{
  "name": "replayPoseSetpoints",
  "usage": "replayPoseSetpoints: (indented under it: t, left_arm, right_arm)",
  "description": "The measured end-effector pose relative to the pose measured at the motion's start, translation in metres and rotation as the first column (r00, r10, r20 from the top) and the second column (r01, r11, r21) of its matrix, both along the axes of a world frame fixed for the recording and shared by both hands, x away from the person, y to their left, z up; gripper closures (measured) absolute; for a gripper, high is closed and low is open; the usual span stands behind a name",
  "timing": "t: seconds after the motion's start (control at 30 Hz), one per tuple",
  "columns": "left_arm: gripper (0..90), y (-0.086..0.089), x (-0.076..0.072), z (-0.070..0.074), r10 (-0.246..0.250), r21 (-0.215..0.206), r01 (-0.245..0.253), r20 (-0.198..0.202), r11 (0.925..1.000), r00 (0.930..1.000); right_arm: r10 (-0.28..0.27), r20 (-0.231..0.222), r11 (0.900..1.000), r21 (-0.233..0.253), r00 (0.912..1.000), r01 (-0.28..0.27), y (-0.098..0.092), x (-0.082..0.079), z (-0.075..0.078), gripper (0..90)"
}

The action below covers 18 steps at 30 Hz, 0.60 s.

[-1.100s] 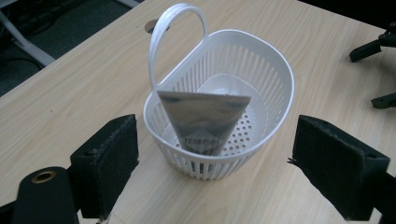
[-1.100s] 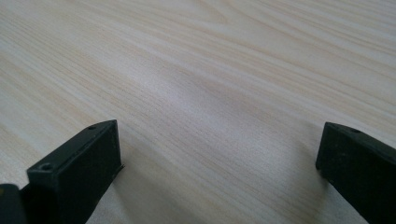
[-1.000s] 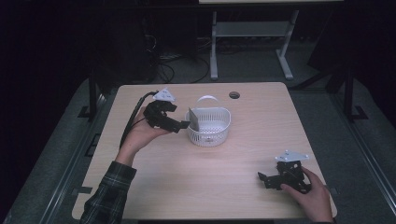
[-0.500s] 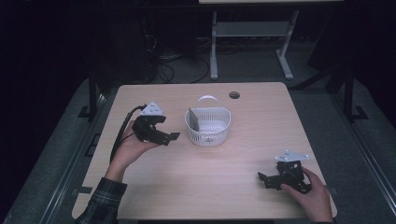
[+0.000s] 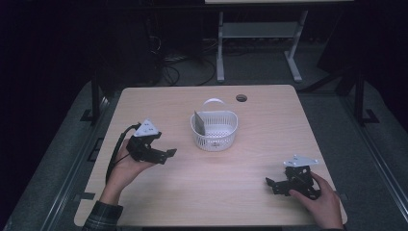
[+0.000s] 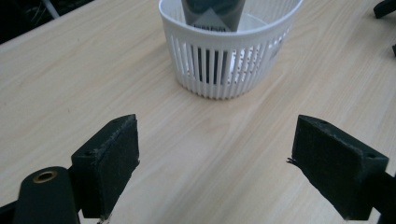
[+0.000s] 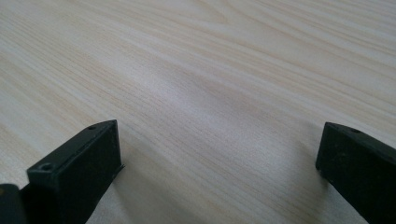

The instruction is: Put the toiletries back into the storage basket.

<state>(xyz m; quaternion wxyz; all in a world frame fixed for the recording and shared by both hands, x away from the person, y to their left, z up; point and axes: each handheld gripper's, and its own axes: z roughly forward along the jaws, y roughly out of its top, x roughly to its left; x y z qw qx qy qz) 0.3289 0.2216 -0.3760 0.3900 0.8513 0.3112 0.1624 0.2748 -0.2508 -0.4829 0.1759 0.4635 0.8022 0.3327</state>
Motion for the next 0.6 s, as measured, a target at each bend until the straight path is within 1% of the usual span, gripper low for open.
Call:
replayPoseSetpoints:
  t: [0.23,0.33,0.5,0.6]
  left_arm:
    - [14.1,0.013,-0.015,-0.017,0.027,-0.015,-0.027,-0.017,0.9995,0.9995]
    - [14.1,0.019,-0.021,-0.027,0.037,-0.009,-0.037,-0.026,0.9993,0.9990]
    - [14.1,0.028,-0.028,-0.042,0.062,-0.016,-0.063,-0.045,0.9979,0.9970]
    - [14.1,0.032,-0.032,-0.050,0.072,-0.002,-0.073,-0.057,0.9974,0.9958]
  right_arm:
    - [0.000,0.000,1.000,0.000,1.0000,0.000,0.000,0.000,0.000,0.0]
    - [0.000,0.000,1.000,0.000,1.0000,0.000,0.000,0.000,0.000,0.0]
    - [0.000,0.000,1.000,0.000,1.0000,0.000,0.000,0.000,0.000,0.0]
    - [0.000,0.000,1.000,0.000,1.0000,0.000,0.000,0.000,0.000,0.0]
